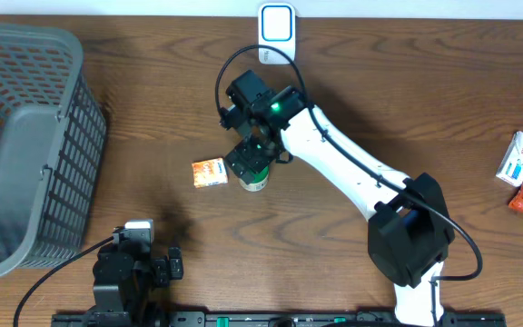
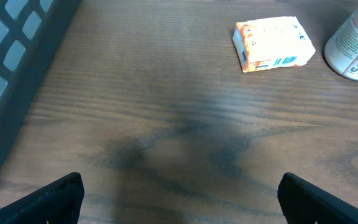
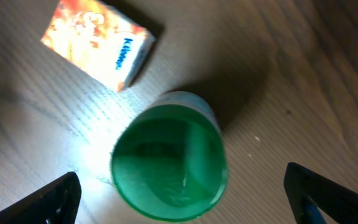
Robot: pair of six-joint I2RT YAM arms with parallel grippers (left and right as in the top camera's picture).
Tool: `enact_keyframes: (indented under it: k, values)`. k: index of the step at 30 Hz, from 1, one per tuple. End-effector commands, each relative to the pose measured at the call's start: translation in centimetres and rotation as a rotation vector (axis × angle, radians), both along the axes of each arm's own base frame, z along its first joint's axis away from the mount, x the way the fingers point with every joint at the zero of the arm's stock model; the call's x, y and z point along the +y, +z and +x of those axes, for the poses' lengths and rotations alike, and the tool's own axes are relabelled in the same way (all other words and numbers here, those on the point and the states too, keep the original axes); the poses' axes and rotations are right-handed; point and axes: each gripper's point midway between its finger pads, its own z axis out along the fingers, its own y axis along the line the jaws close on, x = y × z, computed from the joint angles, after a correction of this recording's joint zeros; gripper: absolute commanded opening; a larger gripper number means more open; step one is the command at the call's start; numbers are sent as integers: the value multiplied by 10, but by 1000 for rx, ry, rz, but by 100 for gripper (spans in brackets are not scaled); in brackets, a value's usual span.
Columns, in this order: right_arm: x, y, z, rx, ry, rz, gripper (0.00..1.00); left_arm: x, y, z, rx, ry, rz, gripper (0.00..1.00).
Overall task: Scan the item barcode
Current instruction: 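Reach the right gripper down over the green-lidded jar, then close the right gripper on the green-lidded jar and lift it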
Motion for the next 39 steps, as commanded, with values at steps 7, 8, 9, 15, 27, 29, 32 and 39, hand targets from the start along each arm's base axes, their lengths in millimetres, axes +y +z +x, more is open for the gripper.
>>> enact_keyframes:
  k: [7,8,9,15,27,29,32,39]
  values:
    - [9,-2,-5,-4,52,13,99,2,-2,-2,13,15,-1,99]
    - [10,-3,-5,-2,51,12,99,2,-2,-2,13,15,-1,99]
    - [10,-6,-5,5,39,9,99,2,-2,-2,13,15,-1,99]
    - [8,-41,-6,65,-42,-52,99,2,-2,-2,13,15,0,99]
    - [0,-60,-3,76,-143,-112,99,2,-2,-2,13,15,-1,99]
    - [1,-64,-3,82,-147,-116,99,2,-2,-2,13,15,-1,99]
    - [1,-68,-3,86,-156,-118,99,2,-2,-2,13,15,-1,99]
    - [3,-76,-4,94,-167,-124,99,2,-2,-2,13,15,-1,99]
